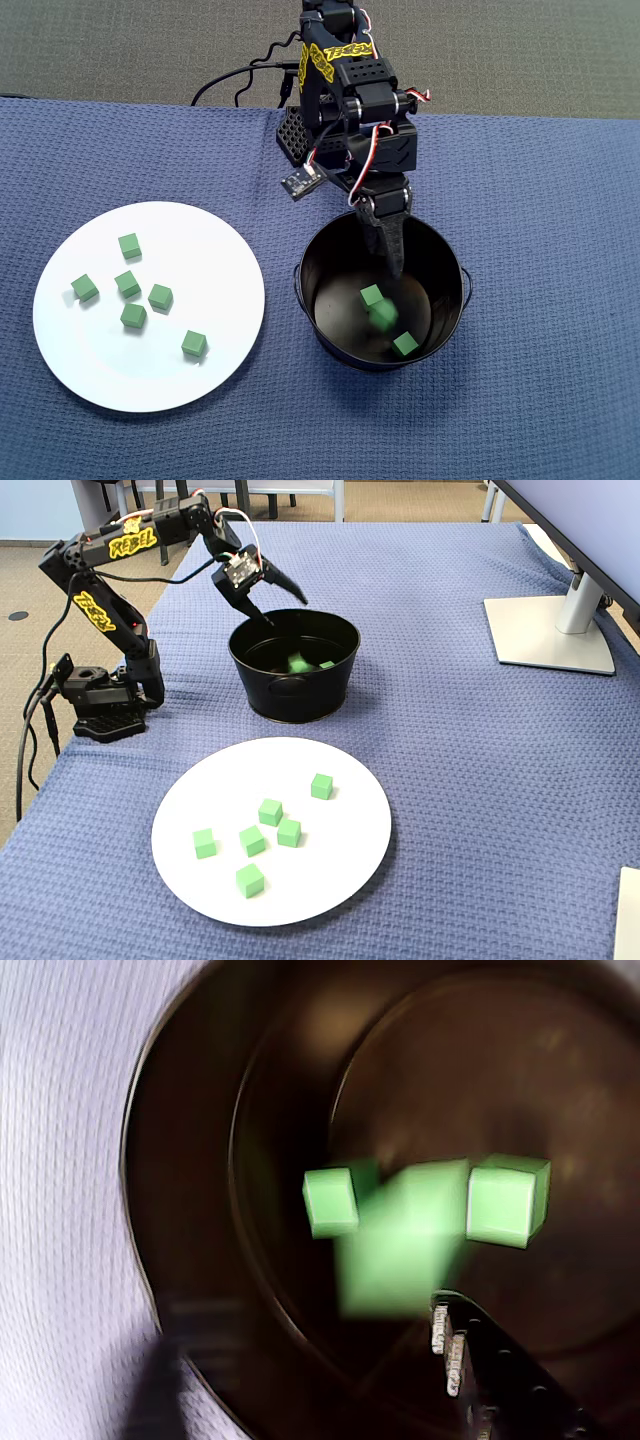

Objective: Pick up the green cubes from the white plate and place them in the black recipient

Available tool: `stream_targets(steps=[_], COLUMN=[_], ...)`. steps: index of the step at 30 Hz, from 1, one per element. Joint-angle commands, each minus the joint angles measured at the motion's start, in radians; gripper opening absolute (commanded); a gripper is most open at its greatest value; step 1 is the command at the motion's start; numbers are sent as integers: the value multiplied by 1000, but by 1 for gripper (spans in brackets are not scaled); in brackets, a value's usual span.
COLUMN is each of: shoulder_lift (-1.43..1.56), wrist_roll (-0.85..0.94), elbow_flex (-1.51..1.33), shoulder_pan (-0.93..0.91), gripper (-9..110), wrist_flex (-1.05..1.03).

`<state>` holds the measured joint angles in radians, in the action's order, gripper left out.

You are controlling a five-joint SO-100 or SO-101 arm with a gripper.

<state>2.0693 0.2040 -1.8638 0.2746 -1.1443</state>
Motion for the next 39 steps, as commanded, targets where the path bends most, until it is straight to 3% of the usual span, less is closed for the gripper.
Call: stream_targets(steps=[1,5,9,15,18,27,39], shoulder_lift=[72,161,215,213,144,-181,-443], wrist_roll=[66,232,523,811,836,991,1081], elbow_flex=[44,25,-81,-262,-305,-383,-262], shoulder_pan=[-5,-170,-420,-841,-997,-1210,-1261], gripper=[31,22,21,17,20,14,13], wrist_flex=[-34,-75,-87,138,255,635,815])
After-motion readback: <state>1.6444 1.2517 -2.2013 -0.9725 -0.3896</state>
